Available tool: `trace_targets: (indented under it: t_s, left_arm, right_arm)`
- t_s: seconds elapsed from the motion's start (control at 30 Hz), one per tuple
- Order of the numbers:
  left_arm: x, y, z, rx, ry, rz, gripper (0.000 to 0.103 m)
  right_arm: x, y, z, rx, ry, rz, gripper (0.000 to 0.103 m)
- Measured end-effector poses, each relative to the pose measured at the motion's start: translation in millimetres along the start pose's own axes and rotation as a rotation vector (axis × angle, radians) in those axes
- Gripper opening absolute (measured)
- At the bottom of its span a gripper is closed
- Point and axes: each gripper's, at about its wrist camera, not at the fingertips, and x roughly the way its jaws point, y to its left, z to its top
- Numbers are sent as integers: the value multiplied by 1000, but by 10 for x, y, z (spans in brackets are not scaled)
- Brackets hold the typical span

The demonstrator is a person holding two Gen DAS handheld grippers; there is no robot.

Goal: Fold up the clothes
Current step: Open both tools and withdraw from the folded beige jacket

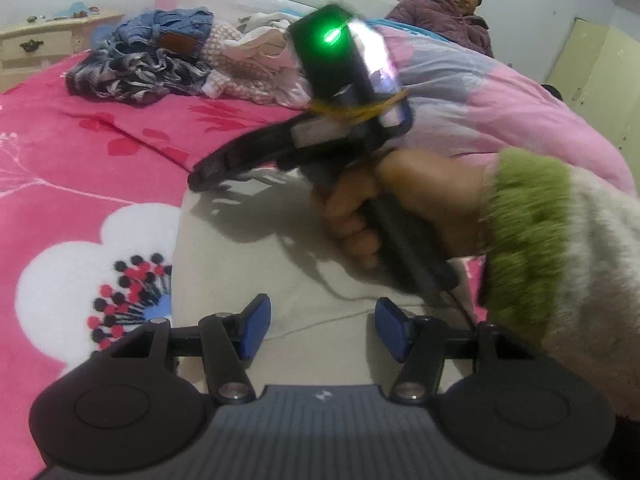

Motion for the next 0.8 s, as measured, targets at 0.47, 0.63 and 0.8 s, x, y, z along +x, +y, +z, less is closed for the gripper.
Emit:
trace_targets:
  t_s: [0.47, 0.63, 0.8]
  left_arm:
    - [-52, 275, 254, -28, -3, -38, 59]
    - [212, 166, 188, 30, 105, 26, 60]
    - [233, 105, 221, 20, 148, 76, 60]
  right_arm:
    - [-1245, -147, -573, 178, -50, -140, 12]
    - [-1132, -253, -1006, 322, 4, -205, 11]
    - [-1584, -79, -1069, 374, -90, -213, 14]
